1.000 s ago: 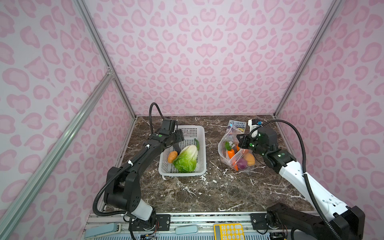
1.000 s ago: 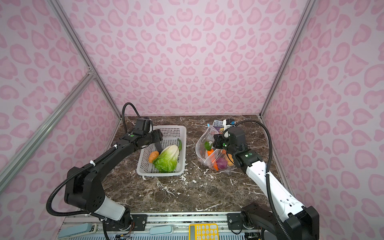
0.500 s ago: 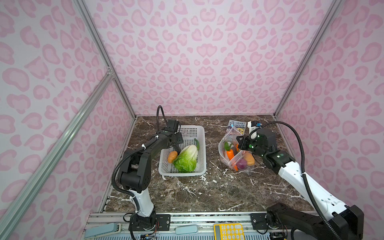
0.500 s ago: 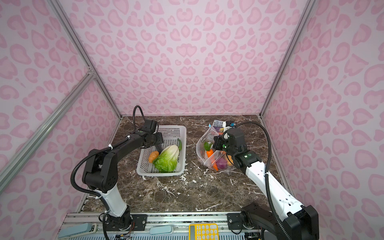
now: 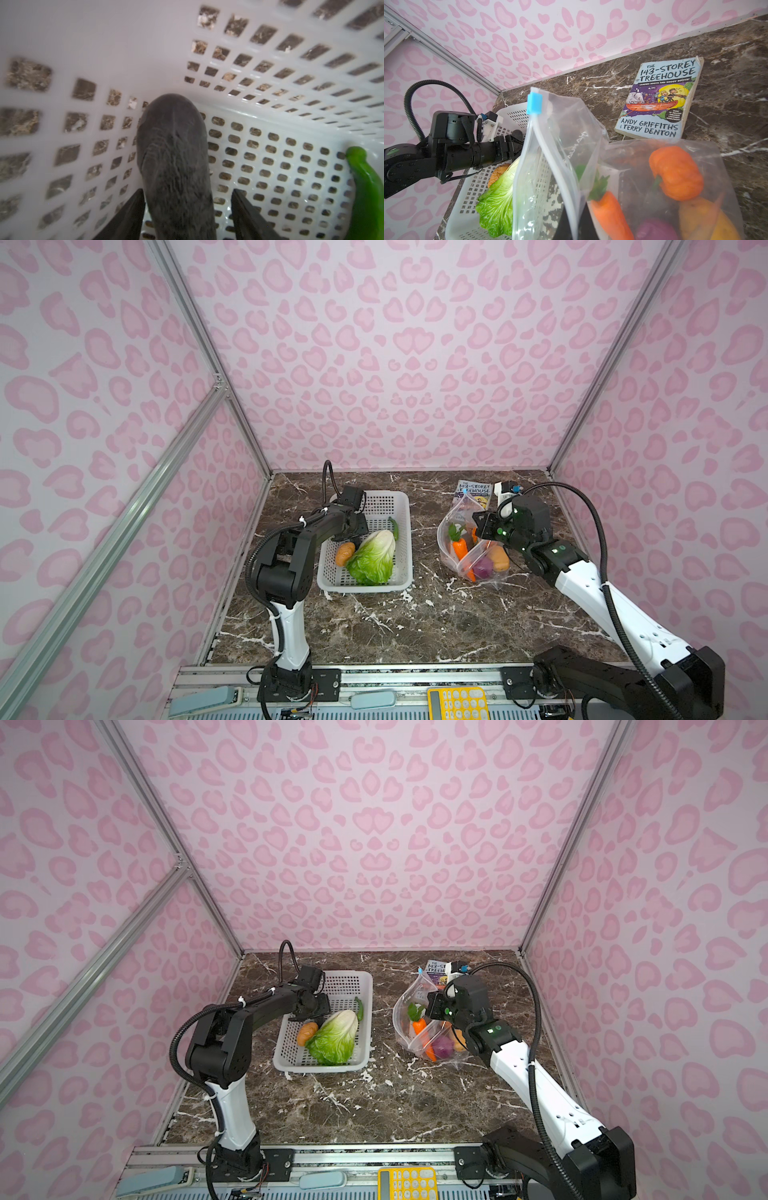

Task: Place the food in the zip-top bag and seal the zipper
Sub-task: 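Close the left gripper on the gray eggplant's top end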

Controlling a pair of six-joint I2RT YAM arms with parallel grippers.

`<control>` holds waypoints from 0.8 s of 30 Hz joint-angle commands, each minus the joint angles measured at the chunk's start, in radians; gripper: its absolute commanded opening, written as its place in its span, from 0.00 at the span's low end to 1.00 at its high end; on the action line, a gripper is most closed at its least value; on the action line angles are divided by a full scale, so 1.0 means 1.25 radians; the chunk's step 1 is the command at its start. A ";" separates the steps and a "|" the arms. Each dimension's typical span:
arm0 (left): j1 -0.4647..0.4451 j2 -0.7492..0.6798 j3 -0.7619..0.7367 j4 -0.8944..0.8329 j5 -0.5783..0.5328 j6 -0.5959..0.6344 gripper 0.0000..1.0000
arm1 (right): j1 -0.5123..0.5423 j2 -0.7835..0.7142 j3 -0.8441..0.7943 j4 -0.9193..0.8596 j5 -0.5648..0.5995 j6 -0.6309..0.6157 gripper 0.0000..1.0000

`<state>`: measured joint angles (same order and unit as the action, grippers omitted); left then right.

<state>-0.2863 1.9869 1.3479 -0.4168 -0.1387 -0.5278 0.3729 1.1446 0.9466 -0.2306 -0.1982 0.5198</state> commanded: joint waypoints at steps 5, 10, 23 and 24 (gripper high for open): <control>0.001 0.024 0.030 0.024 0.000 -0.013 0.42 | -0.006 -0.006 0.009 -0.006 0.014 -0.015 0.00; 0.001 0.005 0.015 0.044 0.013 -0.017 0.31 | -0.009 -0.009 0.000 0.004 0.013 -0.014 0.00; 0.002 -0.093 0.006 0.070 0.010 -0.003 0.29 | -0.010 -0.004 -0.002 0.015 0.009 -0.005 0.00; 0.002 -0.106 0.006 0.074 0.011 0.000 0.29 | -0.010 -0.004 -0.001 0.016 0.008 -0.004 0.00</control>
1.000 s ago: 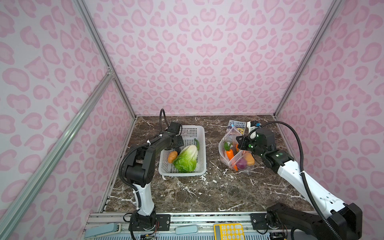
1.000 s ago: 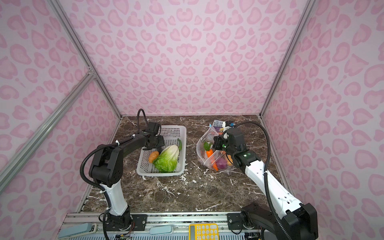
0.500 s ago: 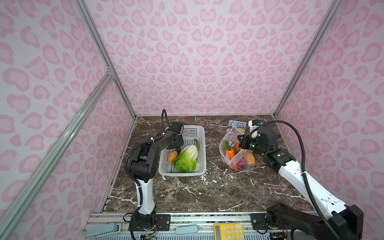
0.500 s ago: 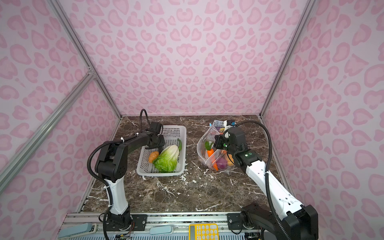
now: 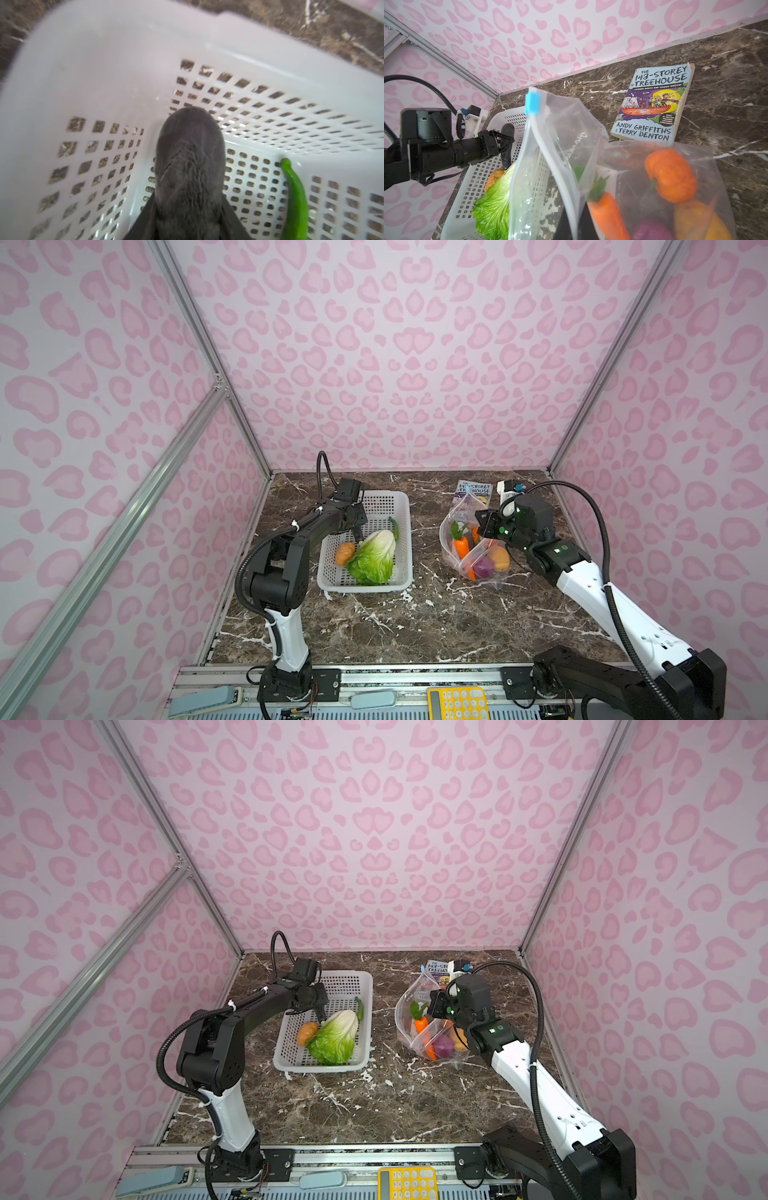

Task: Place the food in the zip-top bag and seal the zipper
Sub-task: 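Close the left gripper on the gray eggplant's top end, then lift the gray eggplant with the left gripper and carry it to the bag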

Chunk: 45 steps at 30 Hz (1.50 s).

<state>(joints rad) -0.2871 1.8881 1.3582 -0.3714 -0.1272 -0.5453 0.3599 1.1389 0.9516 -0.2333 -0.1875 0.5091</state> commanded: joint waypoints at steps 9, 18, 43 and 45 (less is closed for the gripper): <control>0.001 -0.142 -0.005 0.061 -0.005 0.027 0.30 | 0.013 0.009 -0.005 0.024 -0.013 0.000 0.00; -0.035 -0.266 -0.062 0.127 0.146 0.015 0.30 | 0.038 0.017 0.005 0.027 -0.014 -0.003 0.00; -0.400 -0.303 -0.102 0.370 0.192 -0.024 0.29 | 0.048 0.025 0.009 0.037 -0.023 0.022 0.00; -0.414 -0.289 -0.101 0.366 0.201 -0.020 0.29 | 0.049 0.025 0.009 0.039 -0.027 0.024 0.00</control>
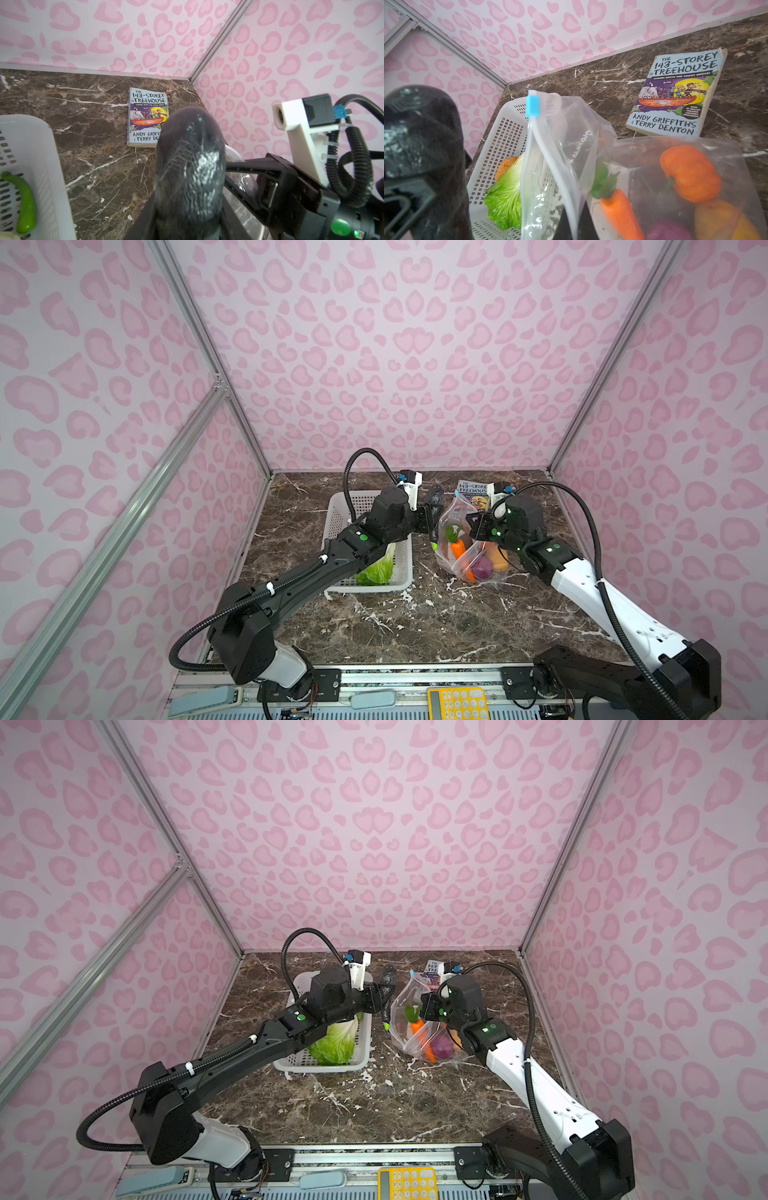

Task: Place the food in the zip-top bag and seal the zipper
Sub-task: 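Lift the gray eggplant with the left gripper and carry it to the bag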

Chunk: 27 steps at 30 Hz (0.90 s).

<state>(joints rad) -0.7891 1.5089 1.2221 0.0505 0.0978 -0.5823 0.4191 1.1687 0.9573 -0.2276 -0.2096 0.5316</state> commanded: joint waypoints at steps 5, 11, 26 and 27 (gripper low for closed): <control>-0.037 0.039 -0.004 0.053 0.010 0.010 0.28 | 0.006 0.002 0.002 0.046 -0.022 0.013 0.00; -0.055 0.076 0.012 0.047 0.011 0.034 0.27 | 0.007 0.004 0.007 0.040 -0.023 0.013 0.00; -0.061 0.123 0.087 -0.021 -0.053 0.055 0.27 | 0.033 0.017 0.007 0.049 -0.034 0.013 0.00; -0.061 0.133 0.106 -0.041 -0.059 0.054 0.27 | 0.036 0.017 0.007 0.050 -0.035 0.013 0.00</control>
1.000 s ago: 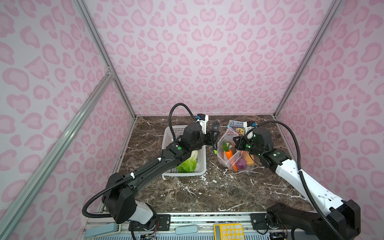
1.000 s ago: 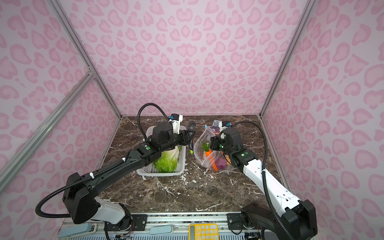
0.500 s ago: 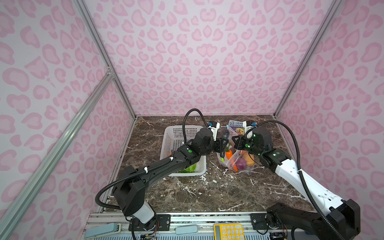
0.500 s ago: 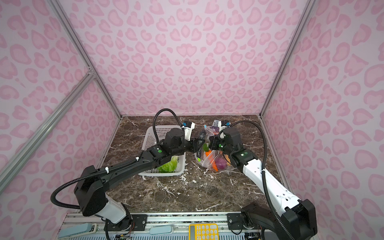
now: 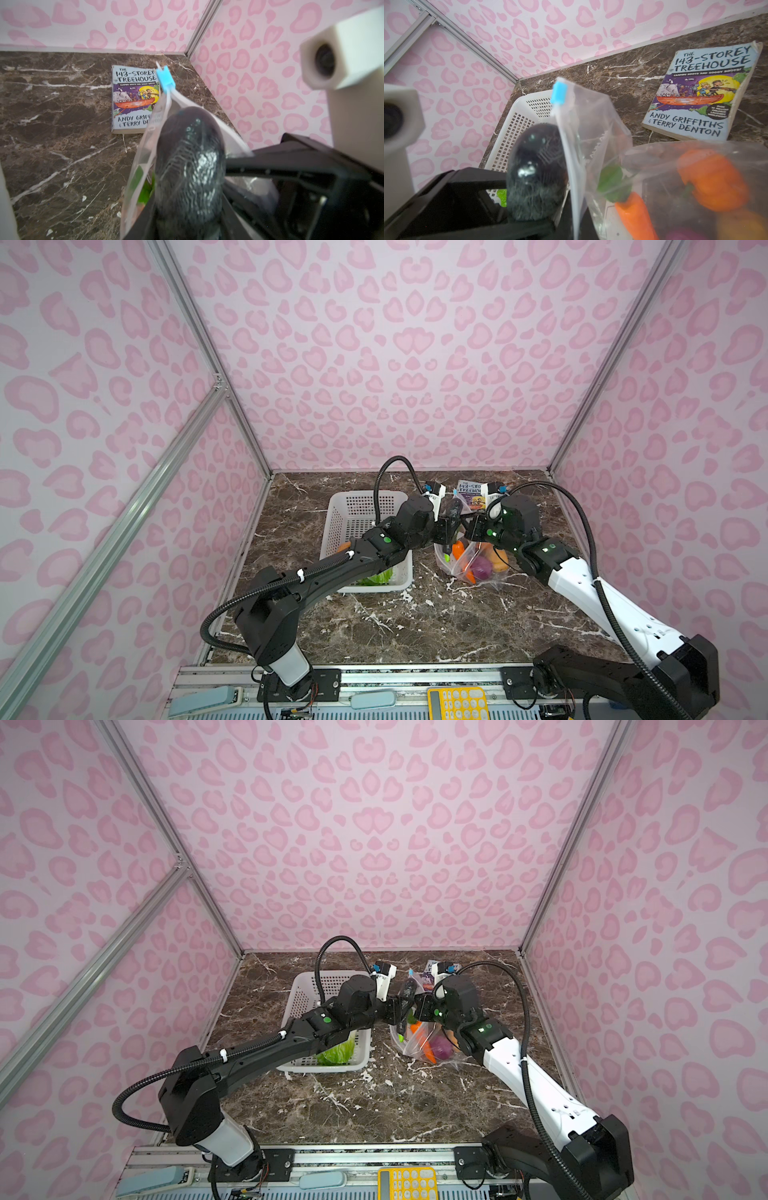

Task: Place the food in the zip-top bag and seal the zipper
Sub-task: 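Lift the gray eggplant with the left gripper and carry it to the bag, then lower the gray eggplant into the bag mouth and open the left gripper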

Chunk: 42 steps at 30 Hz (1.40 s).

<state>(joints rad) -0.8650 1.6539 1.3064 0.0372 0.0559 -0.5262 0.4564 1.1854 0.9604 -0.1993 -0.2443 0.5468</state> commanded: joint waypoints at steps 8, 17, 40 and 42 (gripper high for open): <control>0.001 0.054 0.070 -0.047 -0.052 -0.028 0.26 | 0.014 0.001 0.002 0.027 0.002 0.002 0.00; -0.003 0.023 -0.018 -0.007 -0.052 -0.040 0.25 | 0.011 -0.003 0.002 0.029 0.040 0.021 0.00; -0.021 0.004 -0.028 -0.057 0.029 -0.016 0.26 | 0.013 0.028 0.030 0.015 0.073 0.017 0.00; -0.021 0.021 -0.012 -0.076 0.035 -0.022 0.26 | 0.014 0.011 0.018 0.029 0.071 0.012 0.00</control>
<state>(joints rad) -0.8902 1.6566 1.2675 -0.0204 0.0631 -0.5552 0.4694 1.2163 0.9943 -0.2108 -0.1310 0.5789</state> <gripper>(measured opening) 0.393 0.049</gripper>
